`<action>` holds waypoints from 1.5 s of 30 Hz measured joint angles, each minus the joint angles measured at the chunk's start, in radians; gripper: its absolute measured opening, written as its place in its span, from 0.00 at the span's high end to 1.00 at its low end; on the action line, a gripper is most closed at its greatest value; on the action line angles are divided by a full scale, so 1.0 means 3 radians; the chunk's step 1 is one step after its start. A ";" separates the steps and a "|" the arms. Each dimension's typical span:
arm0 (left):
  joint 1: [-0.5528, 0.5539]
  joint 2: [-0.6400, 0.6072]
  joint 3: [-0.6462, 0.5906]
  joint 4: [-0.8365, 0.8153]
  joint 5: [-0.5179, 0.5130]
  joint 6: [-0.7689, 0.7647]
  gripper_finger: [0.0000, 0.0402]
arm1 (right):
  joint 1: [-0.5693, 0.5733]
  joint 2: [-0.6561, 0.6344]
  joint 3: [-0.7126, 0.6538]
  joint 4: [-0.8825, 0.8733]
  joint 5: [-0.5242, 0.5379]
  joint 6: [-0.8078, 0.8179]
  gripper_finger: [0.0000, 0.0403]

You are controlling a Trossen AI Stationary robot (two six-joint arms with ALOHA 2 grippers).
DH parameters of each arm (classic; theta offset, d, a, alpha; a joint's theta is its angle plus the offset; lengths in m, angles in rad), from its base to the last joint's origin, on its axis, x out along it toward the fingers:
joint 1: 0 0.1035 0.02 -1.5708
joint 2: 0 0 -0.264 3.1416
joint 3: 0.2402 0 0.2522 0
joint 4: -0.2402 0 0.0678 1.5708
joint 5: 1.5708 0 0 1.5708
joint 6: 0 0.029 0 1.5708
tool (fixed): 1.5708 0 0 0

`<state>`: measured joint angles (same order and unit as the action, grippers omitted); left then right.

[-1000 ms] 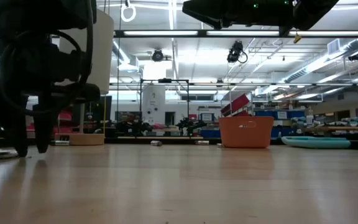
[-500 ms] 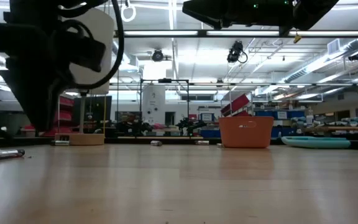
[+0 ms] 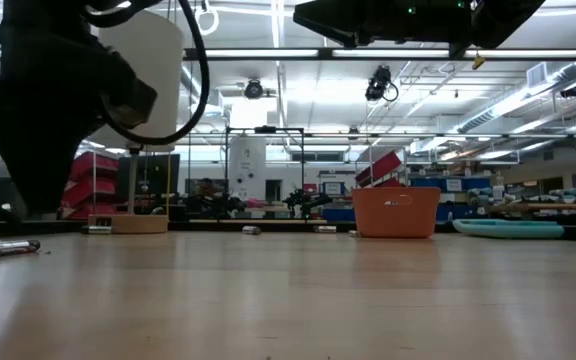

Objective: Sort batteries
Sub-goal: Put the silver battery into the yellow bin

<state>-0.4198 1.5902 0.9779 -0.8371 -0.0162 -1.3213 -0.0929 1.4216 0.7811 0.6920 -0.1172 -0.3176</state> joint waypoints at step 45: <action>0.0001 0.0329 0.0000 -0.0408 -0.0138 -0.0529 0.75 | 0.0000 0.0001 0.0000 -0.0124 -0.0129 0.0001 0.68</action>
<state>-0.4194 1.6889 0.9779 -0.9595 -0.0576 -1.4799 -0.0929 1.4220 0.7811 0.6548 -0.1558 -0.3172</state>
